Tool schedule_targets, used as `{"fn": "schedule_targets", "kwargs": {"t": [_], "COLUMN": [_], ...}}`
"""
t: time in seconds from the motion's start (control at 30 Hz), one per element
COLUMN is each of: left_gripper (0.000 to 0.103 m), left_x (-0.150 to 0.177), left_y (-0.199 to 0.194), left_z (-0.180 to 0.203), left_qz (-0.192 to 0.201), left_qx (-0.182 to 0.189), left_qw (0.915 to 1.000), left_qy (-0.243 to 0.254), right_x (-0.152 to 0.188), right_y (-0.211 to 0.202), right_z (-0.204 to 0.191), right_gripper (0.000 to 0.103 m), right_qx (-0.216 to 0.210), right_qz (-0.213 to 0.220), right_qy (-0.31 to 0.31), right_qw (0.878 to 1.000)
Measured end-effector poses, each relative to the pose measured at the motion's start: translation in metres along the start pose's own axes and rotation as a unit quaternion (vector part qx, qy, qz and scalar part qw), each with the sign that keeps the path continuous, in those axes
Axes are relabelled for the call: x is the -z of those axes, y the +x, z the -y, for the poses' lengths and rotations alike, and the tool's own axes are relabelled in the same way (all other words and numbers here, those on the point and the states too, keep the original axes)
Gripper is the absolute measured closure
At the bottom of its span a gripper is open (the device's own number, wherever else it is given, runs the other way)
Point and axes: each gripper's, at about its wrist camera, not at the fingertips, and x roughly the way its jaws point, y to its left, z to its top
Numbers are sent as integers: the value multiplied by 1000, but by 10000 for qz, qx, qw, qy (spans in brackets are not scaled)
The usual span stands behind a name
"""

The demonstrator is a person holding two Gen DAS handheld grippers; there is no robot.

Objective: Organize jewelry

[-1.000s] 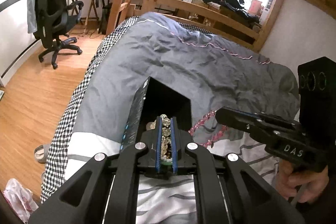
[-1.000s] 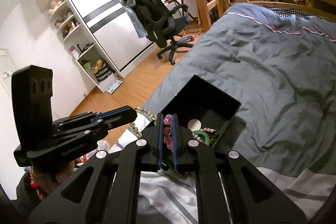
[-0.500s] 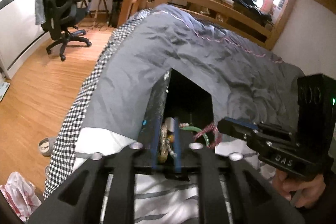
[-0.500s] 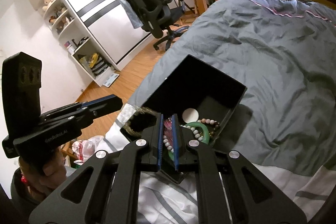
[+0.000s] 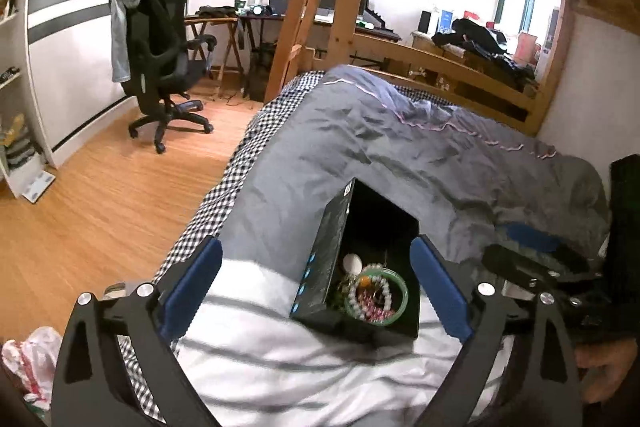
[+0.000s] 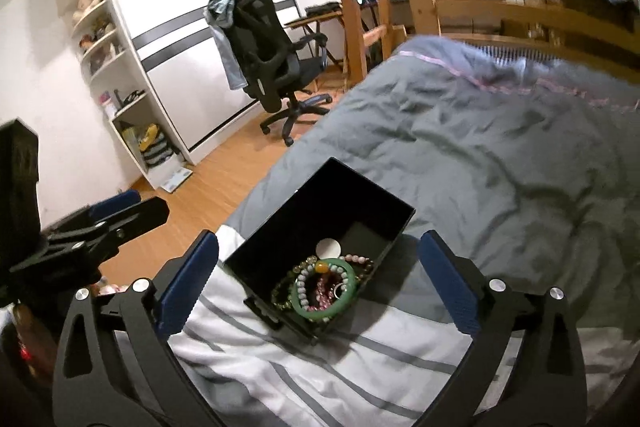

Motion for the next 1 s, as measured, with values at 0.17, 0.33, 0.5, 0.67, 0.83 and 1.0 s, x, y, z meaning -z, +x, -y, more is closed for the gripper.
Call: {"fn": "schedule_targets", "kwargs": {"t": [0.17,0.33,0.5,0.67,0.83,1.0], "left_gripper": [9,8,6,6,6,6], "left_x": [19,37,51,59,62,65], "left_y": [-12,-25,-33,-41,-49,-58], "left_z": [4,12,24,33,29,30], "left_qz": [-154,-273,-358,-416,-476,-418], "left_qx": [-257,-522,-798,-932,-996,-1017], "left_qw": [9993,9972,9933,9902,9905,9911], "left_qy": [207,466,751,953,820,746], "right_x": [13,27,38,46,51,56], "right_y": [-26,-46,-57,-65,-74,-81], "right_z": [-18,-22,-19,-17,-15,-17], "right_gripper": [4,4,4,4,4,4], "right_qx": [53,96,213,296,390,439], "right_qz": [21,-38,-150,-227,-239,-224], "right_qy": [-500,-515,-435,-451,-497,-529], "right_qw": [9987,9986,9987,9983,9977,9974]}}
